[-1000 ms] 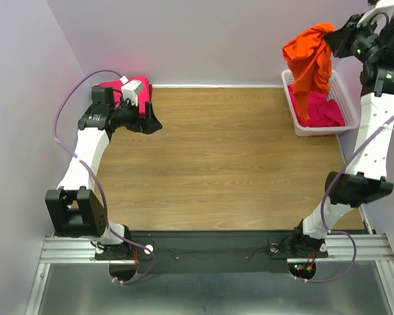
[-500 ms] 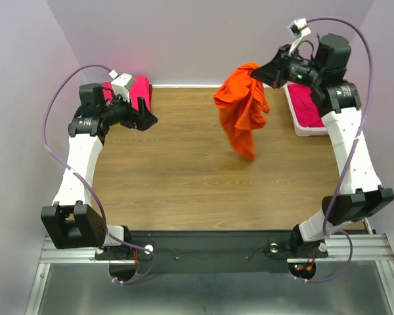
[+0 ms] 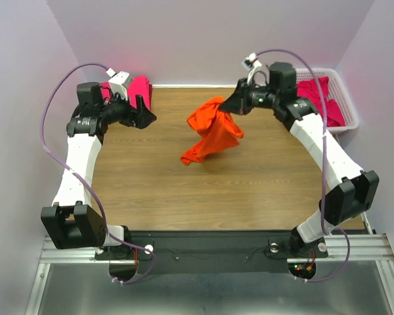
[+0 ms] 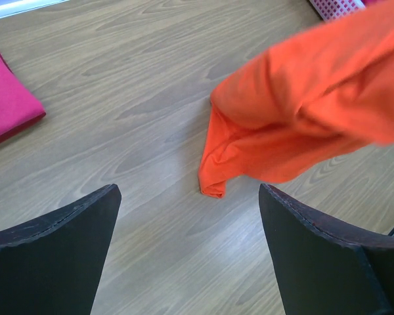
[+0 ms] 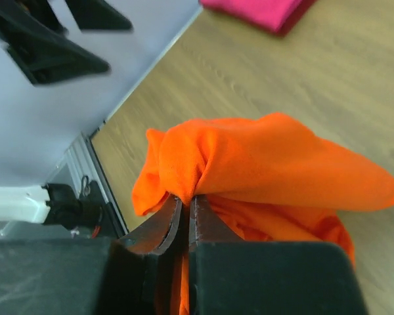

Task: Fold and stack the t-shirts
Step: Move the tshirt to the center of the board, then flatten the tshirt out

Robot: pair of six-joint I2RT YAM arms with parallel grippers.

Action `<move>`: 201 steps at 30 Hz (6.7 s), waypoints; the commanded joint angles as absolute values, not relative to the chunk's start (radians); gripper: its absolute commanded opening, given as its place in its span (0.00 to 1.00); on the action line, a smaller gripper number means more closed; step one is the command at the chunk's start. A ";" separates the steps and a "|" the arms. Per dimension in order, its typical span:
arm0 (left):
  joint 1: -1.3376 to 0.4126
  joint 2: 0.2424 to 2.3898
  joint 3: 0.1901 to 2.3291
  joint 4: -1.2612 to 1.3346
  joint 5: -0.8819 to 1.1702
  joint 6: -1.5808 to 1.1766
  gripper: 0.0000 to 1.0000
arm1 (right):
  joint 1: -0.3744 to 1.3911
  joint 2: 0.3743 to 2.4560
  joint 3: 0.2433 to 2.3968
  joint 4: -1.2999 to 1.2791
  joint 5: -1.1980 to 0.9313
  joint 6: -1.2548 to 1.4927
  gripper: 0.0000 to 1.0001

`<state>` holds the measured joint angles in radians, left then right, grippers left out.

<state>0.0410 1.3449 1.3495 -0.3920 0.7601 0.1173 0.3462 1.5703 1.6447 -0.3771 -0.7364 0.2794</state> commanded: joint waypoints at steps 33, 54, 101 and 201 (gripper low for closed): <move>-0.526 1.531 0.946 -0.178 0.482 0.433 0.75 | 0.242 1.727 1.034 -0.483 -0.696 0.057 0.60; -0.318 1.453 1.218 -0.449 0.558 0.529 0.00 | 0.164 1.667 1.345 -0.469 -0.635 0.035 0.00; -0.726 1.384 1.683 -0.223 0.858 0.054 0.00 | 0.437 1.914 1.984 -0.368 -0.773 0.275 0.19; 0.330 1.513 1.089 -0.835 0.655 1.222 0.59 | 0.515 1.674 1.298 -0.759 -0.015 -0.331 0.01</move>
